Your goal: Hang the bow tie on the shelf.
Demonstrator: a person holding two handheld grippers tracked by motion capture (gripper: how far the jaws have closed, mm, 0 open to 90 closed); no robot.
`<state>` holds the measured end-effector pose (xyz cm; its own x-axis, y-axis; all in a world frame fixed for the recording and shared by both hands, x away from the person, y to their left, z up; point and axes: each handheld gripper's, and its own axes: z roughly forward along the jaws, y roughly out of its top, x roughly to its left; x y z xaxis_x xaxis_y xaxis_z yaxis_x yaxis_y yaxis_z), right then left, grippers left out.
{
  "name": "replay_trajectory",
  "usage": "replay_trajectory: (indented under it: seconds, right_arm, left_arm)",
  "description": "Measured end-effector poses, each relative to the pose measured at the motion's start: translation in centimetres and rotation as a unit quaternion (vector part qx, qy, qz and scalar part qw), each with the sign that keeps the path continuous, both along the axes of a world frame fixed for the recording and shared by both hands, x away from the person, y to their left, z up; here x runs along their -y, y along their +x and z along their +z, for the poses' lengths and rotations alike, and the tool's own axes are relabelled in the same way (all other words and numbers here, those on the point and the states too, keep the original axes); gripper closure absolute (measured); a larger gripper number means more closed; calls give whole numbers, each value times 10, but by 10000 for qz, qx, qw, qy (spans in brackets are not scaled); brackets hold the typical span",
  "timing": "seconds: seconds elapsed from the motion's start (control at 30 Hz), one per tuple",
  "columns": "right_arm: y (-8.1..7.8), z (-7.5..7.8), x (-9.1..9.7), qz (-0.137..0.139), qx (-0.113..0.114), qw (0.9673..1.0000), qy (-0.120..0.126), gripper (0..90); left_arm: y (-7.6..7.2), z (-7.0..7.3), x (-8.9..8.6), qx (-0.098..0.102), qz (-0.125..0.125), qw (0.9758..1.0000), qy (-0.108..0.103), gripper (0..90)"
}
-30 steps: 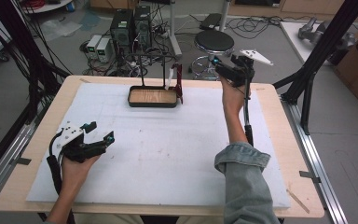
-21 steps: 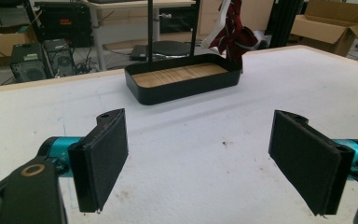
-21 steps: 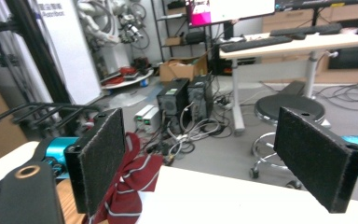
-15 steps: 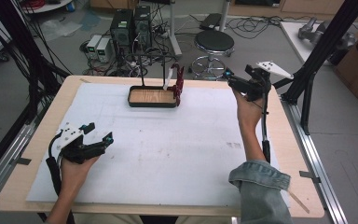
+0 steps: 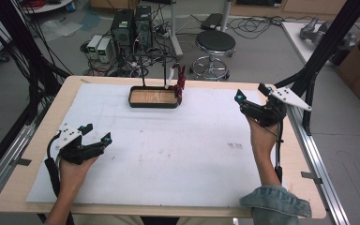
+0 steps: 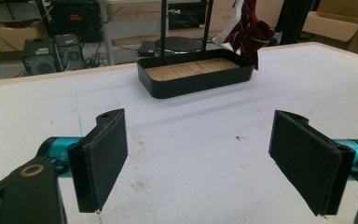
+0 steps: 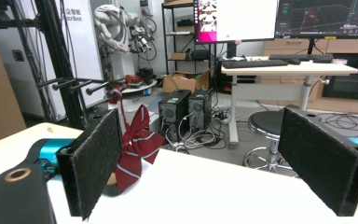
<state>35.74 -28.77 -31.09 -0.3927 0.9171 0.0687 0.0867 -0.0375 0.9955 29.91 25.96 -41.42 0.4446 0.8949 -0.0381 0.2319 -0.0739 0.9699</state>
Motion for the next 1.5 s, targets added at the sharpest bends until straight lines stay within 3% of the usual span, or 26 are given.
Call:
replay_trajectory:
  seconds: [0.37, 0.67, 1.07, 1.3, 1.5]
  right_arm:
    - [-45, -39, 13, -18, -2, 10000, -94, 123]
    - [-67, -73, 25, -57, -161, 9998, -59, 123]
    - [-82, -109, 31, -158, -356, 9992, -25, 122]
    - [-82, -115, 28, -69, -566, 9983, -147, 122]
    - [-82, -115, 26, -56, -543, 9984, -161, 122]
  left_arm:
    - [-2, 1, -3, 12, 76, 10000, 1, 197]
    - [-3, 0, -3, 12, 115, 9999, 43, 197]
    - [-3, -1, -3, 9, 155, 9998, 104, 196]
    - [-4, 0, -3, 0, 164, 9997, 163, 197]
    - [-4, 0, -4, 14, 175, 9998, 136, 197]
